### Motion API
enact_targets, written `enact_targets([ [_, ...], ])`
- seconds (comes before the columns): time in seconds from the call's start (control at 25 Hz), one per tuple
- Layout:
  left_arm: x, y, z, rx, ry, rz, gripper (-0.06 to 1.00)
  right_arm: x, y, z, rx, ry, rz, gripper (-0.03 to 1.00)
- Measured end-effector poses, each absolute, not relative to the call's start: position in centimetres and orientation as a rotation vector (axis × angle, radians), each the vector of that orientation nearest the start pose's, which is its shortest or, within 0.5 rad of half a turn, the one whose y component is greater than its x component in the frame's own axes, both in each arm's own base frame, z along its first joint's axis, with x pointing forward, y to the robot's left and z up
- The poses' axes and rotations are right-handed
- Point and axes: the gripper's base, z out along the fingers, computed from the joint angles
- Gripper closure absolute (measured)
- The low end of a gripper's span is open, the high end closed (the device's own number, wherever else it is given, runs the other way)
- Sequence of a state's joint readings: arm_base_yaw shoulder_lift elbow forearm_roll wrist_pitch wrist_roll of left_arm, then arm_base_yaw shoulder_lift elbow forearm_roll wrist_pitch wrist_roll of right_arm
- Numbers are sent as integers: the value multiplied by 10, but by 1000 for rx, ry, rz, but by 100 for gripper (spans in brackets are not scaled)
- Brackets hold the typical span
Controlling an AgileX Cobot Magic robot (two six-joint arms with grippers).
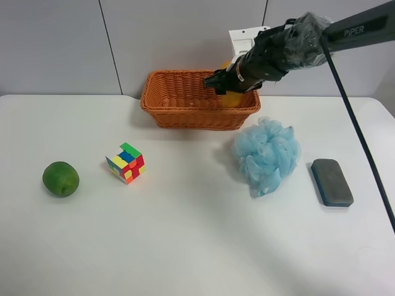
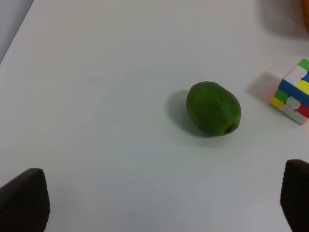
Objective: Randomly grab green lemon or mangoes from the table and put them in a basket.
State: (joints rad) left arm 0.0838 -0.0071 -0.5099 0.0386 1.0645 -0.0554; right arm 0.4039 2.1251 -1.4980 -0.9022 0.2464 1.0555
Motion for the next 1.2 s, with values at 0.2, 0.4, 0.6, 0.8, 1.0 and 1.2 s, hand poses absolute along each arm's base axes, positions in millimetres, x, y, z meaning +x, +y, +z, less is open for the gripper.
enact_targets([
  [0.2,-8,2,280,-143,2026,64,0,445,171,176,-164,2245,91,34],
  [0.4,-8,2,280,-143,2026,63,0,445,172,176,-169,2239,94,2],
  [0.6,-8,2,280,-143,2026,63,0,445,171,176,-166,2242,88,-2],
  [0.8,-8,2,280,-143,2026,63,0,441,172,192,-163,2224,67,-2],
  [1.0,-8,2,280,-143,2026,63,0,415,169,251,-268,2182,-153,-2],
  [1.2,-8,2,280,-143,2026,63,0,383,136,315,-305,2199,-320,-2],
])
